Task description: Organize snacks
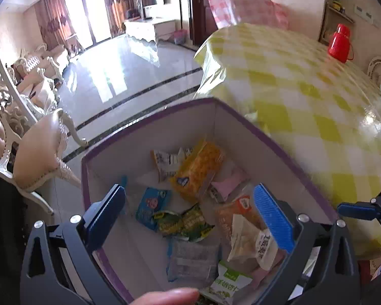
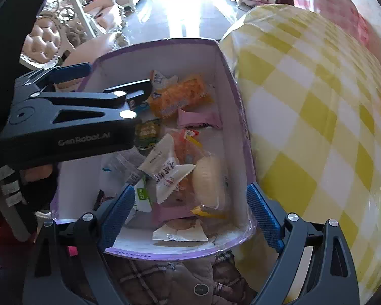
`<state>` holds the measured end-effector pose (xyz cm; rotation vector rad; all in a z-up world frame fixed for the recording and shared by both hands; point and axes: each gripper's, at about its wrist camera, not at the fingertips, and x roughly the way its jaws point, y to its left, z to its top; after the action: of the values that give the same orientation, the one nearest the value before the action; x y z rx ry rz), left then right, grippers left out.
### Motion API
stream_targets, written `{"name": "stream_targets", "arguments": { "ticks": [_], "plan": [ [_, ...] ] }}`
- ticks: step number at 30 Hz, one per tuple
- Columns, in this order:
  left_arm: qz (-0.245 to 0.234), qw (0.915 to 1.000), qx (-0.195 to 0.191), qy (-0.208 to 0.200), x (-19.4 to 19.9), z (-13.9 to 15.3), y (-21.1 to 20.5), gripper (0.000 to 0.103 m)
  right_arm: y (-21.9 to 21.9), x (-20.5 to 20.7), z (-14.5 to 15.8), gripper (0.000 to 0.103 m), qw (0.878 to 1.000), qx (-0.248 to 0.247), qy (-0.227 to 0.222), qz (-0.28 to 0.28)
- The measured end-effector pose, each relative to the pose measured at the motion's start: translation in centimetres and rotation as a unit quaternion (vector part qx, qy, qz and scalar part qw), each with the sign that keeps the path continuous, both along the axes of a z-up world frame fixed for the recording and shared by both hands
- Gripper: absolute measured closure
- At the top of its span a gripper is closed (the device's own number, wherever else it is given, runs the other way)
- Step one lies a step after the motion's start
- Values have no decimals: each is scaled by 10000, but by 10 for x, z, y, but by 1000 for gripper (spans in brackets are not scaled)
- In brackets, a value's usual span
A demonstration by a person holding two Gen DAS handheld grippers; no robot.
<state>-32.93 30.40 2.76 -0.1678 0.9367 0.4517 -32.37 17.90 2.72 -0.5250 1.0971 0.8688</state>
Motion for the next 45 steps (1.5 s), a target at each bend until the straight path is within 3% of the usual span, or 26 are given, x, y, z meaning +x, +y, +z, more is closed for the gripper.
{"name": "stream_targets", "arguments": {
  "ticks": [3,9,45],
  "plan": [
    [27,9996,-245,125,-1,-7,2,1,2,2,-2,16,9999,-52,-68,-78],
    [84,9990,-368,259,3,-18,7,1,2,6,-3,16,9998,-57,-111,-138],
    [116,9983,-404,416,6,-25,9,1,8,2,-9,16,9997,-150,-132,-107]
  ]
}}
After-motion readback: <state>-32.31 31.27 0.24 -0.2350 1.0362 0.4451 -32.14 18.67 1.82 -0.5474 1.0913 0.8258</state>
